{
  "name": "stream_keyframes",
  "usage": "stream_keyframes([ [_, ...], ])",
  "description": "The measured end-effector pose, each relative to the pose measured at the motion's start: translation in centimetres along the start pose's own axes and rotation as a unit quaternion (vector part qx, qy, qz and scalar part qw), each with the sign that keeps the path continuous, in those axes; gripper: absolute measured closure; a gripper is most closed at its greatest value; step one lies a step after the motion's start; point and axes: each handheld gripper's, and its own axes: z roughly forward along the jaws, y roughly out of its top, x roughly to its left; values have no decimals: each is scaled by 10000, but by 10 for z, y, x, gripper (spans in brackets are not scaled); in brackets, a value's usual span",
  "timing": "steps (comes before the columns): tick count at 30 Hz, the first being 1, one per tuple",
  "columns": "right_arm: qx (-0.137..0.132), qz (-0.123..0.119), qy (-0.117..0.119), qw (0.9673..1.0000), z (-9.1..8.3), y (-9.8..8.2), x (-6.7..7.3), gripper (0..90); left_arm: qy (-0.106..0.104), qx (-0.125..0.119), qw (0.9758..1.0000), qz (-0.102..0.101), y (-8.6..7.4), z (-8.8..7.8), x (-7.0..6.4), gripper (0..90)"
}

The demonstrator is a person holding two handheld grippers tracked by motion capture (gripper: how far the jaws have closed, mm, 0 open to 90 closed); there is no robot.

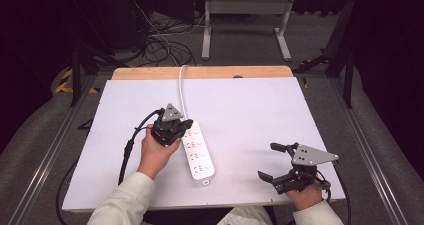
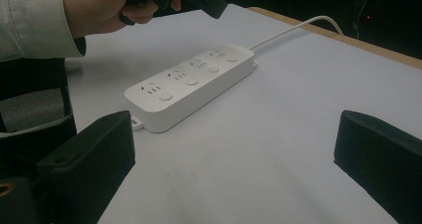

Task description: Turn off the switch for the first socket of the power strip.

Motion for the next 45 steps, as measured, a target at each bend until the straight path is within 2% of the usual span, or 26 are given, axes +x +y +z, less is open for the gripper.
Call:
stream_keyframes([
  [9, 35, 6, 23, 10000, 1, 0, 0, 29, -96, 434, 9989, -169, 1, 22, 5, 900],
  [10, 38, 1, 27, 10000, 1, 0, 0, 29, -135, 512, 9983, -240, 0, 26, 6, 900],
  [18, 49, 2, 52, 10000, 1, 0, 0, 29, -123, 738, 9968, -294, -3, 37, 7, 900],
  [22, 62, 6, 88, 9999, 2, 0, 1, 29, -123, 852, 9960, -236, -3, 41, 6, 900],
  [32, 63, -13, 106, 9999, 2, 0, 1, 28, -59, 893, 9957, -245, -4, 47, 4, 900],
  [45, 62, -32, 110, 9999, 3, 0, 2, 28, -38, 846, 9963, -129, -6, 50, 3, 900],
])
